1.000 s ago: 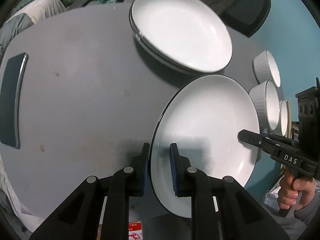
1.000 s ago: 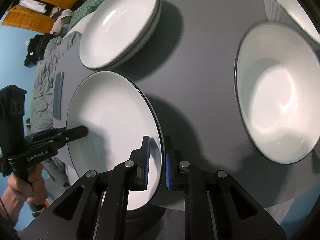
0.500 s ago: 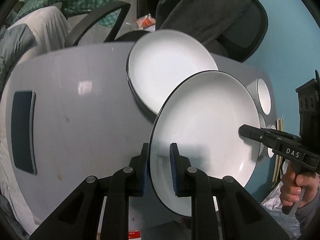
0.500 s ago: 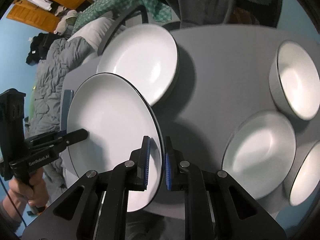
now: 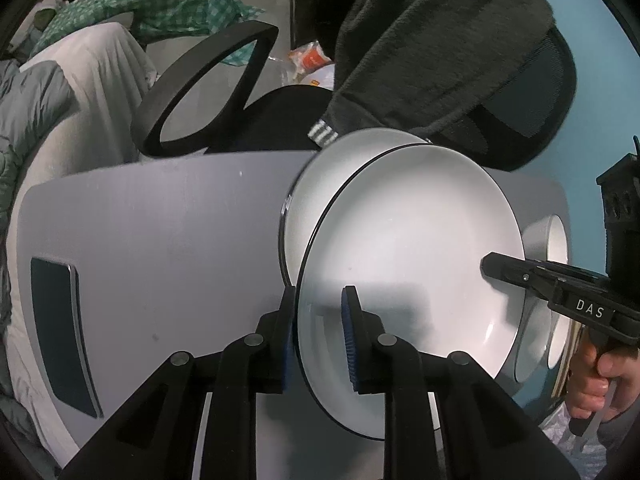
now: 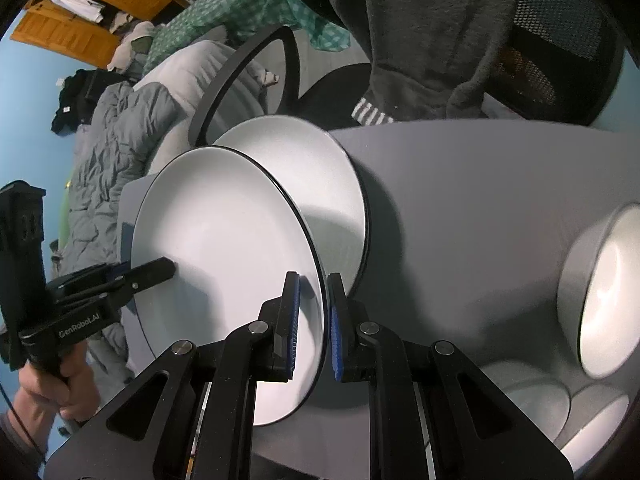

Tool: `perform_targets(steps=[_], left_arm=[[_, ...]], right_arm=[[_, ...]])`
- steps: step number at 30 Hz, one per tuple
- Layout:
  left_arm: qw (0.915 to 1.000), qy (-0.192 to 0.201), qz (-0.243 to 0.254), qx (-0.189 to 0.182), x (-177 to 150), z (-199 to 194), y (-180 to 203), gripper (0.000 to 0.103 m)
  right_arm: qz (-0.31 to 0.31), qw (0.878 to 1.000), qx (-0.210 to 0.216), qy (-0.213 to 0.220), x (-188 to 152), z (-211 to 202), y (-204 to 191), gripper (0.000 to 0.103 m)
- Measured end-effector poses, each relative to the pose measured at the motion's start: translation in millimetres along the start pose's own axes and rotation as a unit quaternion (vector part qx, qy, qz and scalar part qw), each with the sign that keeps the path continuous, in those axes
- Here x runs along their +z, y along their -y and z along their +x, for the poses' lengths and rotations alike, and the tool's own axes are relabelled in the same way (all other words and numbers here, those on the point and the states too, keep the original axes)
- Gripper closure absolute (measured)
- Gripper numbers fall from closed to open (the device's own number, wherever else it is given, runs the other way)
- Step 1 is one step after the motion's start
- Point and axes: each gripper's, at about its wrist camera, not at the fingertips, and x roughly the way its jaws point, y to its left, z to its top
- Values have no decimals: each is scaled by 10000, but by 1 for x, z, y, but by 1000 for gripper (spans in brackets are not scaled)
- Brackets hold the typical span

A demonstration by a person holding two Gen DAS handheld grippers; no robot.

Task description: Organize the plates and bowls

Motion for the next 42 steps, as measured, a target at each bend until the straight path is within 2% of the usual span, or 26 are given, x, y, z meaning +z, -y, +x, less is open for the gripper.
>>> perform_targets(steps=[10, 22, 28, 33, 38, 42], left_arm=[[9998, -79, -95, 181, 21, 15, -8, 82], [9993, -228, -83, 299, 22, 26, -8, 81], [9990, -178, 112, 400, 20, 26, -4, 81], [9989, -166, 123, 409, 19, 26, -3, 81], [9988, -123, 109, 461, 17, 25, -1, 81], [9988, -5, 117, 477, 13, 17, -1, 77]], right_arm=[[-8, 9999, 22, -144, 25, 12, 9, 89], [-80, 9996, -91, -245, 31, 21, 9, 89], [-135, 9993, -253, -236, 33, 21, 10, 88], [-111, 9995, -185, -244, 35, 18, 13, 88], [-132, 9993, -146, -322, 36, 17, 10, 79], [-115, 9988, -230, -424, 38, 16, 5, 72]])
